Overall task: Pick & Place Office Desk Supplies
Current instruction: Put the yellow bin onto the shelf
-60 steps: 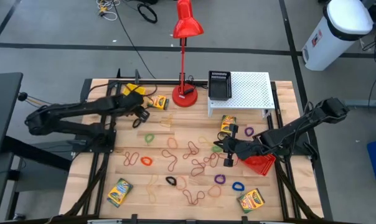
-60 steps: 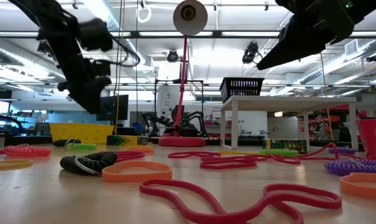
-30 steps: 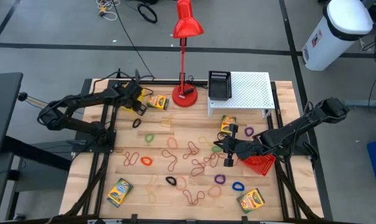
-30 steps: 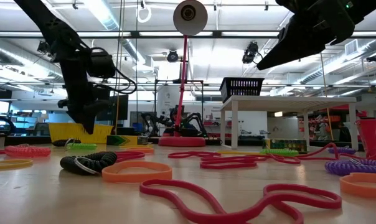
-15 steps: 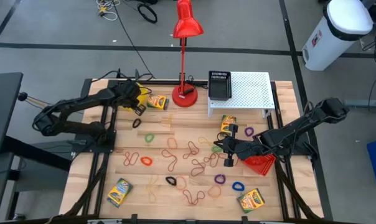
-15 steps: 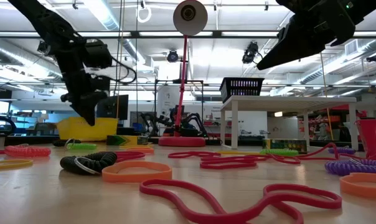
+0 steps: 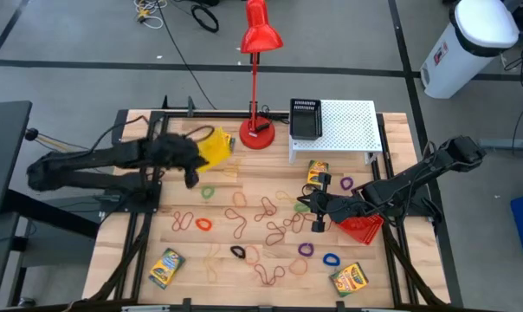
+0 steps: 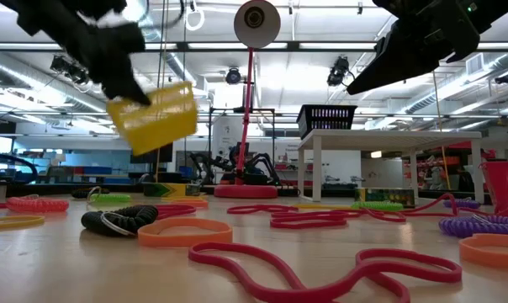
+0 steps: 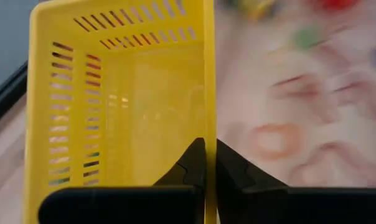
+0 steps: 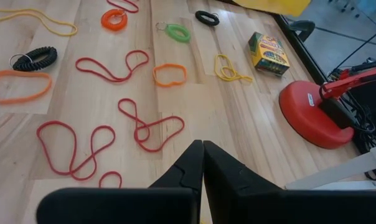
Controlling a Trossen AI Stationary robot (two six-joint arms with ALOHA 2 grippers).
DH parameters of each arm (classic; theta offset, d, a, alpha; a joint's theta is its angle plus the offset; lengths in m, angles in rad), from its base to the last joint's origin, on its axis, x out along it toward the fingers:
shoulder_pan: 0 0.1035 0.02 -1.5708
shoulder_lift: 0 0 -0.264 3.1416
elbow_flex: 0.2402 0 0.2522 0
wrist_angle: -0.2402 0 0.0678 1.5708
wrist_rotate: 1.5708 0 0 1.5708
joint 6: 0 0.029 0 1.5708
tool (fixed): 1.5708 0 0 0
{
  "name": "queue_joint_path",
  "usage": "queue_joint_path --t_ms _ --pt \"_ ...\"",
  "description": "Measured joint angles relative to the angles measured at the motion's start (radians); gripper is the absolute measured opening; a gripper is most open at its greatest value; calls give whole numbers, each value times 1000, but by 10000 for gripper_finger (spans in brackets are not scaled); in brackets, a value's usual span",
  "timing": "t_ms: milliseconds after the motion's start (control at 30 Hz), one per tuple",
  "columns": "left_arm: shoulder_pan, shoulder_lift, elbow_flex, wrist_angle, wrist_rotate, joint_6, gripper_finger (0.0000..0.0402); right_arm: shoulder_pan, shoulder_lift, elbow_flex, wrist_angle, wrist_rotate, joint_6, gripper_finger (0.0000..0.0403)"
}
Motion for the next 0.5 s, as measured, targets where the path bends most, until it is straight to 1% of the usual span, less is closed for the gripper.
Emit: queue_joint_path --t_ms 100,167,233,367,500 --pt "-167 35 0 159 -20 -18 14 0 0 0 0 0 0 21" --pt "-261 100 1 273 -54 27 14 0 0 0 2 0 0 21" --pt "-326 182 1 360 -67 113 14 0 0 0 5 0 0 21" --pt "-381 356 0 470 -79 356 14 0 0 0 5 0 0 21" --pt "-360 497 4 581 -90 620 14 0 0 0 5 0 0 21"
